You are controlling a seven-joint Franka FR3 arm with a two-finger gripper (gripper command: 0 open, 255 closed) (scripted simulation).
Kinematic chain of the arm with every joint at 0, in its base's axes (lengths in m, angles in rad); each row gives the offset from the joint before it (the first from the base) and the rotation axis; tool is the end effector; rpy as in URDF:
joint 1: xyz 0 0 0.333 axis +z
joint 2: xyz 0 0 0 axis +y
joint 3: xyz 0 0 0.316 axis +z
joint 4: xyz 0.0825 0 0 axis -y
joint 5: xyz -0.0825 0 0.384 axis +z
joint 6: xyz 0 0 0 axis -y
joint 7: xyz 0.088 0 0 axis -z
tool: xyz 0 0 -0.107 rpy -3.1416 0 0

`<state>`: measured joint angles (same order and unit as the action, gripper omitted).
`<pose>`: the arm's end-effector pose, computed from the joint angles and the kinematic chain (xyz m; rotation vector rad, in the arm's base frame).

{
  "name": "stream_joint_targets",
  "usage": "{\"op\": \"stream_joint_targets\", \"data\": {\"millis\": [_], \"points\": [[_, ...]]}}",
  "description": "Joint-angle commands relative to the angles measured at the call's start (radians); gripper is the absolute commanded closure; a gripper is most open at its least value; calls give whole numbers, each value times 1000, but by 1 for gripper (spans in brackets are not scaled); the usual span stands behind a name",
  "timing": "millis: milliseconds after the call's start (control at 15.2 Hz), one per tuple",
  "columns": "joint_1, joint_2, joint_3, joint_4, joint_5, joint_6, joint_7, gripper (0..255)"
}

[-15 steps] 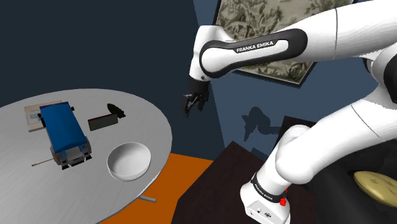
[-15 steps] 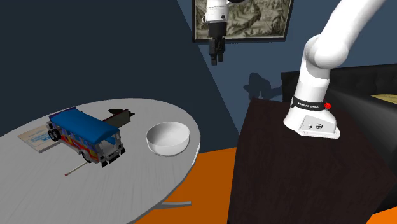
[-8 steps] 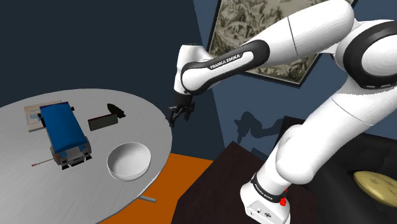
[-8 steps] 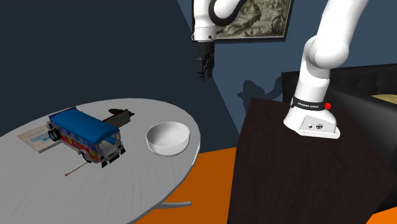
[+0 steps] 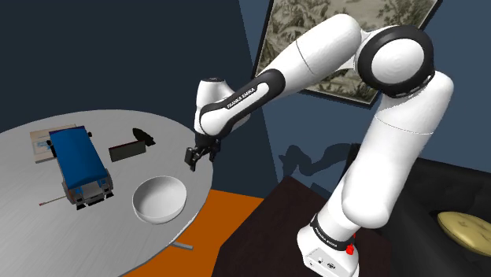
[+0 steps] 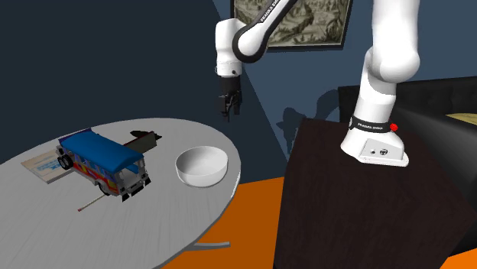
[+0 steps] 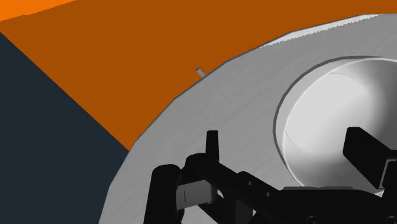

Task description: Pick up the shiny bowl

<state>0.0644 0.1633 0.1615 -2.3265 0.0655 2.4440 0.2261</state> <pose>0.5012 0.1160 0.2663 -3.0837 0.0816 0.0898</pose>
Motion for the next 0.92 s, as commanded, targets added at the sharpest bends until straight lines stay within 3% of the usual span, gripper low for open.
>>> {"op": "stream_joint_targets", "data": {"millis": [0, 528, 858], "points": [[12, 84, 2, 46, -14, 39, 23, 0], [68, 400, -18, 276, -59, 131, 85, 0], [73, 450, -24, 291, -64, 167, 86, 0]]}}
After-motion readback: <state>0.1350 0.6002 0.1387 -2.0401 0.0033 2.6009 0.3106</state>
